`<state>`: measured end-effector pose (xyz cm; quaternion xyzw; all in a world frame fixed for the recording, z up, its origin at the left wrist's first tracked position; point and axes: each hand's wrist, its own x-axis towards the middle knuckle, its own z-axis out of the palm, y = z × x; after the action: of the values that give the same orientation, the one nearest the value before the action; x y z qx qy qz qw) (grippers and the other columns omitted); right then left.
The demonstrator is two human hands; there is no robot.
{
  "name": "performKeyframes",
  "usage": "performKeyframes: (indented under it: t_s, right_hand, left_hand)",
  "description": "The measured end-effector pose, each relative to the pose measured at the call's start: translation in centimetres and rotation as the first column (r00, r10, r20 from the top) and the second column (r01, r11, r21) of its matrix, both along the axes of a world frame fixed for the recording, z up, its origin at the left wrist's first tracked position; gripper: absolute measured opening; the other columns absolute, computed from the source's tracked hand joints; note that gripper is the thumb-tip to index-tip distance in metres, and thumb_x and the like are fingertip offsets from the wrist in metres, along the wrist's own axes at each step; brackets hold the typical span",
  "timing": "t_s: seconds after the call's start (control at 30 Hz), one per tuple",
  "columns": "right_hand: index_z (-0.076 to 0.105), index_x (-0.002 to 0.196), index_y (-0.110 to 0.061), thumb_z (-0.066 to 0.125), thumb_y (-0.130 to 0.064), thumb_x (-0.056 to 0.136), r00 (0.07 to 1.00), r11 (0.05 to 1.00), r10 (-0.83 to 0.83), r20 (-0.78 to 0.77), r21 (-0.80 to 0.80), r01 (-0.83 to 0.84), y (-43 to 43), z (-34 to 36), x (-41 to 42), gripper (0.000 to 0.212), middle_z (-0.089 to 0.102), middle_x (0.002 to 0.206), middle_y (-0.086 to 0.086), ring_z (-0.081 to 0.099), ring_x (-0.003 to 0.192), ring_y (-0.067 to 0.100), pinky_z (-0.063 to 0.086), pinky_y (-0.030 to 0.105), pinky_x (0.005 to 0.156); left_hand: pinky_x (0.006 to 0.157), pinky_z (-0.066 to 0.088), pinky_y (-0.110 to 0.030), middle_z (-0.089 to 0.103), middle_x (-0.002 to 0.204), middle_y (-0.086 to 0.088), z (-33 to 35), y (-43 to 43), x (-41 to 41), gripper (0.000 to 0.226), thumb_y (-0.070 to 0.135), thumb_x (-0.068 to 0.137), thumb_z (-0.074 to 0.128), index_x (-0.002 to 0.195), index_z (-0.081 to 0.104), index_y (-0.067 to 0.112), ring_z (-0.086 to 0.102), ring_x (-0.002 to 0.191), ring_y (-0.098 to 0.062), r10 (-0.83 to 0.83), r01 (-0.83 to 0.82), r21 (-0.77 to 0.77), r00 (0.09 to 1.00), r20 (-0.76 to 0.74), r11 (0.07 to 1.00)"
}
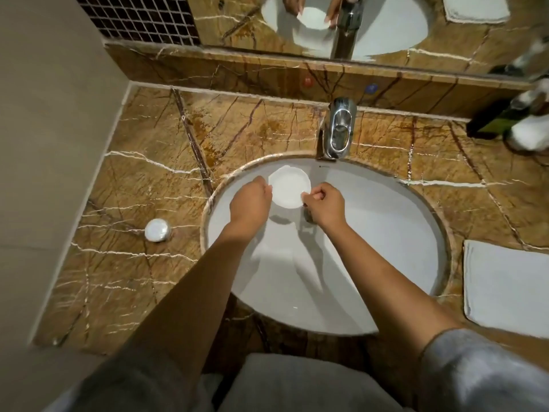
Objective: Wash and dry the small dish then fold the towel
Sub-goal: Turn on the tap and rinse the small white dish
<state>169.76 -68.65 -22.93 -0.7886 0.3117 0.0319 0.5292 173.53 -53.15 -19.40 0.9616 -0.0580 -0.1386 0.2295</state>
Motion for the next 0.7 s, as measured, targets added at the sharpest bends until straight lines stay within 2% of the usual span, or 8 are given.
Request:
performKeyframes:
  t_s: [0.1, 0.2, 0.23, 0.3, 0.47, 0.6, 0.7]
  right_hand:
    - [0.056, 0.073, -0.011, 0.071, -0.012, 0.077, 0.999, 0.999, 0.039, -0.028, -0.028, -0.040, -1.6, 0.2, -3.0, 0.016, 0.052, 0.058, -0.005, 0.052, 0.062, 0.017, 0.044, 0.028, 0.067]
    - [0.056, 0.071, -0.013, 0.074, -0.013, 0.076, 0.998, 0.997, 0.061, -0.009, -0.044, -0.062, -4.1, 0.4, -6.2, 0.019, 0.060, 0.064, 0.005, 0.060, 0.068, 0.024, 0.047, 0.032, 0.069]
    - [0.056, 0.071, -0.013, 0.075, -0.015, 0.076, 0.998, 0.996, 0.067, 0.006, -0.061, -0.066, -5.1, 0.4, -7.3, 0.020, 0.063, 0.067, 0.008, 0.061, 0.069, 0.024, 0.047, 0.033, 0.067]
    - [0.056, 0.069, -0.014, 0.077, -0.020, 0.075, 0.997, 0.992, 0.071, 0.032, -0.107, -0.067, -6.3, 0.3, -8.6, 0.022, 0.060, 0.066, 0.002, 0.055, 0.061, 0.015, 0.042, 0.030, 0.061]
    - [0.056, 0.068, -0.017, 0.076, -0.030, 0.075, 0.991, 0.969, 0.097, 0.094, -0.235, -0.073, -6.7, 0.5, -9.4, 0.025, 0.062, 0.066, -0.003, 0.047, 0.053, 0.005, 0.037, 0.028, 0.053]
    - [0.051, 0.065, -0.027, 0.074, -0.026, 0.077, 0.976, 0.952, 0.089, 0.200, -0.304, -0.024, -7.6, 0.4, -10.3, 0.026, 0.056, 0.063, -0.011, 0.050, 0.058, 0.001, 0.033, 0.025, 0.050]
    - [0.053, 0.067, -0.028, 0.075, -0.020, 0.077, 0.967, 0.957, 0.069, 0.244, -0.290, 0.005, -7.8, 0.4, -10.4, 0.025, 0.055, 0.067, -0.011, 0.051, 0.061, 0.000, 0.036, 0.026, 0.054]
  left_hand:
    - [0.066, 0.036, -0.034, 0.064, 0.098, -0.019, -0.9, -0.7, -3.2, 0.025, 0.023, 0.100, 0.038, 0.097, 0.052, 0.002, 0.058, 0.088, -0.035, -0.007, 0.000, -0.105, 0.998, -0.060, 0.994]
    - [0.065, 0.037, -0.035, 0.065, 0.093, -0.018, -1.4, -2.4, -6.2, 0.018, 0.025, 0.100, 0.042, 0.091, 0.043, 0.009, 0.057, 0.080, -0.033, -0.068, 0.039, -0.236, 0.991, -0.118, 0.971]
    - [0.064, 0.036, -0.035, 0.065, 0.092, -0.018, -1.5, -3.2, -7.1, 0.018, 0.026, 0.100, 0.043, 0.091, 0.040, 0.010, 0.055, 0.077, -0.032, -0.089, 0.049, -0.268, 0.987, -0.137, 0.962]
    - [0.061, 0.034, -0.033, 0.065, 0.092, -0.018, -1.4, -4.2, -7.8, 0.019, 0.027, 0.100, 0.043, 0.091, 0.037, 0.011, 0.052, 0.072, -0.028, -0.121, 0.076, -0.287, 0.982, -0.145, 0.955]
    - [0.062, 0.044, -0.041, 0.062, 0.084, -0.013, -1.1, -4.2, -7.6, 0.015, 0.023, 0.099, 0.042, 0.091, 0.039, 0.011, 0.057, 0.073, -0.029, -0.208, 0.201, -0.236, 0.978, -0.004, 0.951]
    - [0.056, 0.037, -0.034, 0.062, 0.082, -0.006, -1.3, -4.9, -8.4, 0.005, 0.021, 0.098, 0.042, 0.100, 0.041, 0.016, 0.051, 0.063, -0.022, -0.264, 0.284, -0.214, 0.957, 0.117, 0.935]
    - [0.059, 0.040, -0.031, 0.068, 0.090, -0.005, -1.6, -5.1, -8.7, 0.016, 0.021, 0.098, 0.044, 0.113, 0.045, 0.022, 0.058, 0.069, -0.022, -0.236, 0.264, -0.228, 0.961, 0.141, 0.937]
